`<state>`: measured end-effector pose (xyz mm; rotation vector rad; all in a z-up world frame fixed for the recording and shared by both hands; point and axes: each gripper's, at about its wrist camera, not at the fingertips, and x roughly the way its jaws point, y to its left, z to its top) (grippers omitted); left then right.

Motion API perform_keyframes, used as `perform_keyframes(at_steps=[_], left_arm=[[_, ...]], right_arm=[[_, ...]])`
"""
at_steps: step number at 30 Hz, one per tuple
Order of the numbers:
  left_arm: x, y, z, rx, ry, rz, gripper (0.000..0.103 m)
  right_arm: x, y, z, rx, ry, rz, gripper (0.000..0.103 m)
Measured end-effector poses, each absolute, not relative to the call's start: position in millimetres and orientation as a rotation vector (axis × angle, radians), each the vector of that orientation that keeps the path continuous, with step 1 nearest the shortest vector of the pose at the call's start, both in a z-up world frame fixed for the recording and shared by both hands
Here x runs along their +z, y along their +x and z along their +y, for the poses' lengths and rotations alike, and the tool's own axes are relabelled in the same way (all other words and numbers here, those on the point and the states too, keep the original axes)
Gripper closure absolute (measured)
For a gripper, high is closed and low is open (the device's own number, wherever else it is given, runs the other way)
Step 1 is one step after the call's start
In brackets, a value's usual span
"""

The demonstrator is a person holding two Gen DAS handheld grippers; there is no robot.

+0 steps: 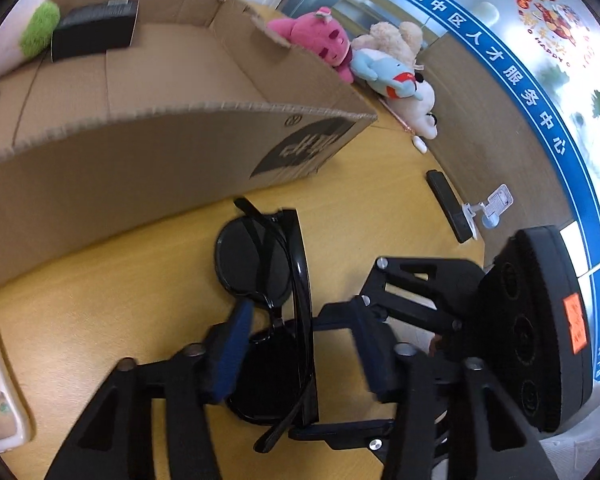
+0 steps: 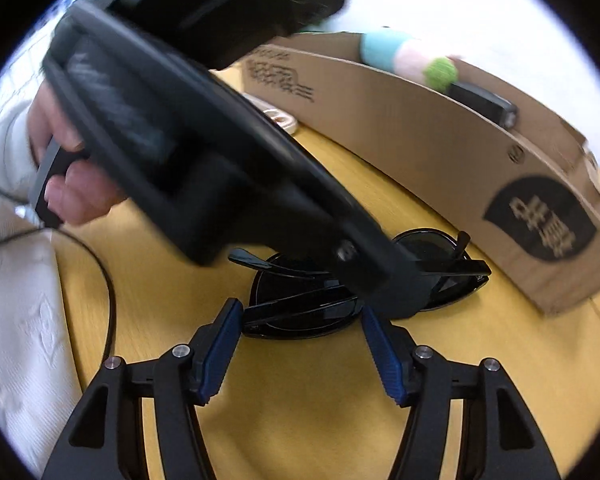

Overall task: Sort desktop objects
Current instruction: 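Move the left gripper down to the black sunglasses on the table, then close the left gripper on the sunglasses frame and lift them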

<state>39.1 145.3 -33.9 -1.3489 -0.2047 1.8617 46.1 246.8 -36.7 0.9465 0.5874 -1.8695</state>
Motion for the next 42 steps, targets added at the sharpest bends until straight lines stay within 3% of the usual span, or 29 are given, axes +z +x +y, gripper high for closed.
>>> perform_keyframes(at_steps=[3,5,9,13,15,26,29,30,39,42], left_arm=[[-40,36,148,1.845,-1.367,-0.231,0.074],[-43,35,150,1.847,-1.380,-0.230,0.088],[-48,34,146,1.857,-1.421,-0.303,0.090],[-51,38,148,1.880,-1.437,-0.329,0.096],[-52,38,147,1.890,-1.444,-0.360,0.096],[-46,42,145,1.954,-1.439,-0.423,0.098],[-45,43,143,1.974,-1.440,-0.436,0.097],[-45,43,142,1.982,-1.440,-0.444,0.097],[-48,42,141,1.960,-1.442,-0.474,0.096],[-49,39,144,1.928,-1.462,-0.491,0.081]], right_arm=[[-35,47,246,-1.817,0.921,0.641,0.042],[-36,49,247,-1.805,0.922,0.651,0.042],[-35,44,260,-1.829,0.973,0.575,0.041],[-34,45,275,-1.901,1.101,0.348,0.039],[-33,48,283,-1.927,1.170,0.187,0.039],[-37,34,290,-2.083,1.286,-0.330,0.039],[-37,30,281,-2.089,1.295,-0.336,0.047],[-37,30,278,-2.079,1.302,-0.324,0.055],[-42,25,281,-2.018,1.316,-0.315,0.061],[-43,23,291,-1.993,1.332,-0.323,0.060]])
